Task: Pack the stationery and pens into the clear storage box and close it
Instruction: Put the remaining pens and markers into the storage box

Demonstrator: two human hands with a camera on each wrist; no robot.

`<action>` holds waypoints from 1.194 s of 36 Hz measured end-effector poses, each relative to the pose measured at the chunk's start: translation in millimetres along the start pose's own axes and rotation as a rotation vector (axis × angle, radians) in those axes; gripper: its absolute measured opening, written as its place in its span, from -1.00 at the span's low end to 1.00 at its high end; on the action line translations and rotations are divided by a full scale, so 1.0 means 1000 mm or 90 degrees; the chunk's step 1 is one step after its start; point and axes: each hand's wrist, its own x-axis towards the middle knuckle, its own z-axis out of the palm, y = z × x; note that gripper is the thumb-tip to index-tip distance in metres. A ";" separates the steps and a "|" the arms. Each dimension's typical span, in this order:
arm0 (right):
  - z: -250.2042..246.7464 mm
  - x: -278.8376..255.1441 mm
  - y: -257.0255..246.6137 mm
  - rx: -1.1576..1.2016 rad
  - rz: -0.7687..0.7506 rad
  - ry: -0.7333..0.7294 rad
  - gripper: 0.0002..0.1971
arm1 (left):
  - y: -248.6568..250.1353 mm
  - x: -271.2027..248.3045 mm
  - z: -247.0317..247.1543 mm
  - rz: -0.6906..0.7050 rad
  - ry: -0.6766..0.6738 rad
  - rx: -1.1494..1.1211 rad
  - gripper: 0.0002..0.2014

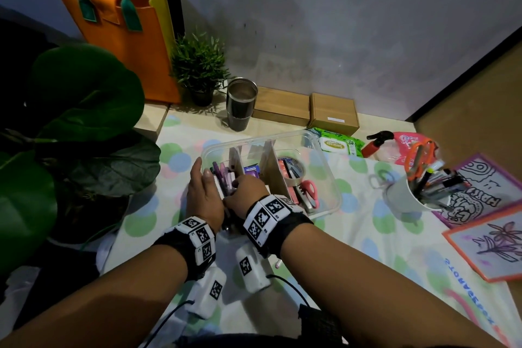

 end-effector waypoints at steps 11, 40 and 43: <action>-0.045 -0.024 0.064 0.385 0.056 0.061 -0.76 | -0.006 0.002 0.001 0.012 -0.001 0.021 -0.54; 0.038 -0.029 0.189 0.178 0.400 0.071 -0.85 | -0.006 0.005 0.003 -0.011 -0.011 0.014 -0.53; 0.036 -0.025 0.182 0.248 0.421 0.077 -0.85 | -0.004 0.003 0.002 -0.010 -0.011 0.013 -0.53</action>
